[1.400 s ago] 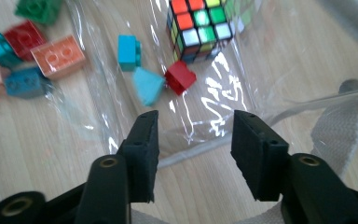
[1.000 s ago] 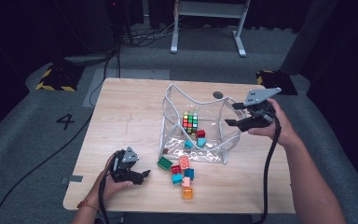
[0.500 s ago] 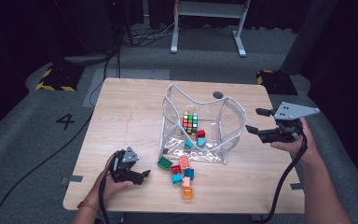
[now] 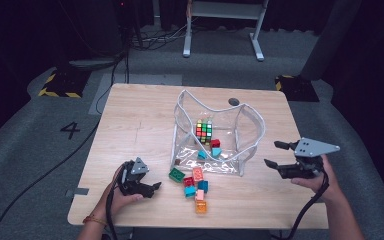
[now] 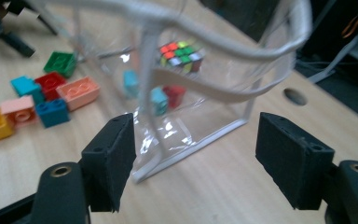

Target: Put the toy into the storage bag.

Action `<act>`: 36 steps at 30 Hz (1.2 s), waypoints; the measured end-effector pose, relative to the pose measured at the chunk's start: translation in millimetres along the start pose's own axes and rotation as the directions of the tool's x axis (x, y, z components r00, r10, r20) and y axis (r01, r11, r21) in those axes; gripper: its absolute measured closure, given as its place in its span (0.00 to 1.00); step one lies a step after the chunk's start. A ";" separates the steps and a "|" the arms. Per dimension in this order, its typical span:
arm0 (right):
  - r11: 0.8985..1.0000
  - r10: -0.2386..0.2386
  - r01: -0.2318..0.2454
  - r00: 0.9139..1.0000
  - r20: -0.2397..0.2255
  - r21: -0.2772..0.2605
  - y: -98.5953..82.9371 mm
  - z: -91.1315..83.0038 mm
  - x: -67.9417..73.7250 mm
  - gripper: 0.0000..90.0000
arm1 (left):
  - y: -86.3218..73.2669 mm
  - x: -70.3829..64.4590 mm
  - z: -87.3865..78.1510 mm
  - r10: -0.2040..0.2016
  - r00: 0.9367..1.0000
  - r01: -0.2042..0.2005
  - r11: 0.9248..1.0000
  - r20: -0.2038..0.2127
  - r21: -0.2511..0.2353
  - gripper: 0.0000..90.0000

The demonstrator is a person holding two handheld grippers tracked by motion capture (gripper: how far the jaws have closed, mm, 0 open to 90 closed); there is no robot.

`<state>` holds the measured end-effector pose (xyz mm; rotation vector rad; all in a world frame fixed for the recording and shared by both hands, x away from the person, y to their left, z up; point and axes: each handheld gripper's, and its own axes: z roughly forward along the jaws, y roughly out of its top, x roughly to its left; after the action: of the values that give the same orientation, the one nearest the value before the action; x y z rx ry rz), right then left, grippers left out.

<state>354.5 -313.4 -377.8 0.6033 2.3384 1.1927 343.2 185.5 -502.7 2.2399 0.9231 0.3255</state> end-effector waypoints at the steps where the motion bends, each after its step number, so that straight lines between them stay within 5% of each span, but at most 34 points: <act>1: 1.000 -0.011 0.011 1.000 -0.002 0.010 -3.0 2.8 5.4 0.32 | 0.0 0.0 0.0 0.000 1.000 0.000 1.000 0.000 0.000 0.15; 7: 0.999 -0.025 0.028 0.997 -0.075 0.038 -15.4 18.1 27.4 0.33 | 0.0 0.1 -0.4 0.004 1.000 -0.004 1.000 -0.005 -0.001 0.15; 15: 0.997 -0.072 0.077 0.981 -0.183 0.020 -22.9 43.4 58.0 0.35 | -0.1 0.1 -0.4 0.005 1.000 -0.005 1.000 -0.004 -0.001 0.15; 19: 0.997 -0.067 0.076 0.966 -0.251 0.026 -26.6 56.3 75.1 0.36 | -0.4 0.0 -0.4 0.004 1.000 -0.004 1.000 -0.003 -0.003 0.15; 21: 0.994 -0.087 0.104 0.948 -0.306 0.042 -30.2 68.8 89.8 0.36 | -0.3 0.0 -0.6 0.003 1.000 -0.003 1.000 -0.003 0.000 0.15; 27: 0.993 -0.069 0.100 0.923 -0.379 0.062 -32.6 87.1 112.9 0.38 | -0.3 0.1 -0.4 0.004 1.000 -0.004 1.000 -0.003 -0.002 0.15; 30: 0.991 -0.074 0.113 0.902 -0.425 0.068 -31.6 99.8 129.5 0.42 | -0.3 0.1 -0.5 0.004 1.000 -0.004 1.000 -0.003 -0.001 0.15; 31: 0.991 -0.074 0.113 0.902 -0.425 0.068 -31.6 99.8 129.5 0.42 | -0.3 0.1 -0.5 0.004 1.000 -0.004 1.000 -0.003 -0.001 0.15; 33: 0.985 -0.127 0.167 0.884 -0.449 0.051 -29.4 111.0 140.2 0.44 | -0.3 0.0 -0.4 0.004 1.000 -0.004 1.000 -0.003 -0.003 0.15; 36: 0.984 -0.119 0.167 0.884 -0.452 0.066 -27.5 118.1 148.6 0.46 | -0.3 0.1 -0.5 0.004 1.000 -0.004 1.000 -0.003 -0.002 0.15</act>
<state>296.6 -169.8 -490.8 0.1883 2.7844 1.2504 342.9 185.9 -502.6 2.2406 0.9192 0.3311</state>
